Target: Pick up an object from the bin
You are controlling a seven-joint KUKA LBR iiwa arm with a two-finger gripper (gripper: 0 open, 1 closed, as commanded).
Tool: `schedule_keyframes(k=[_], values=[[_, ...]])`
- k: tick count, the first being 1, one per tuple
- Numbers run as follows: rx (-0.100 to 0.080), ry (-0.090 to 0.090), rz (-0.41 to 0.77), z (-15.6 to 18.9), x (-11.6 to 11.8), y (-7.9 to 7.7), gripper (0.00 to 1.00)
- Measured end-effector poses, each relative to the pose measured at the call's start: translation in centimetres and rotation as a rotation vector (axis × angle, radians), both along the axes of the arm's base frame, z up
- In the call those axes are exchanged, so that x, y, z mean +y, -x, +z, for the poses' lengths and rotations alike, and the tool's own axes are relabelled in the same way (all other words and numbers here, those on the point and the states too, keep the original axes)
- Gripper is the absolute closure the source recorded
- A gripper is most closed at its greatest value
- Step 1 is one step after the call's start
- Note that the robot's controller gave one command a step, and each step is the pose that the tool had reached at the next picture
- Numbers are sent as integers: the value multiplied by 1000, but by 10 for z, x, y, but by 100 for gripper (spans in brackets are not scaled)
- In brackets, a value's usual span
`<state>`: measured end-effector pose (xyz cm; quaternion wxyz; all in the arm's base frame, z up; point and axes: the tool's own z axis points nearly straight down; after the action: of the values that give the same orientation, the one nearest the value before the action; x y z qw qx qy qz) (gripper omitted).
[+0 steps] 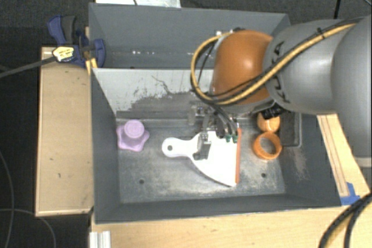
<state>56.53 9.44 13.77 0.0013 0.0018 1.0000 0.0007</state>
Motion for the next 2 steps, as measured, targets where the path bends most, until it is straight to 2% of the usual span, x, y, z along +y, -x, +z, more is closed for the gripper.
schedule_keyframes(k=[2], values=[[0,0,-1,0,0,0,0]])
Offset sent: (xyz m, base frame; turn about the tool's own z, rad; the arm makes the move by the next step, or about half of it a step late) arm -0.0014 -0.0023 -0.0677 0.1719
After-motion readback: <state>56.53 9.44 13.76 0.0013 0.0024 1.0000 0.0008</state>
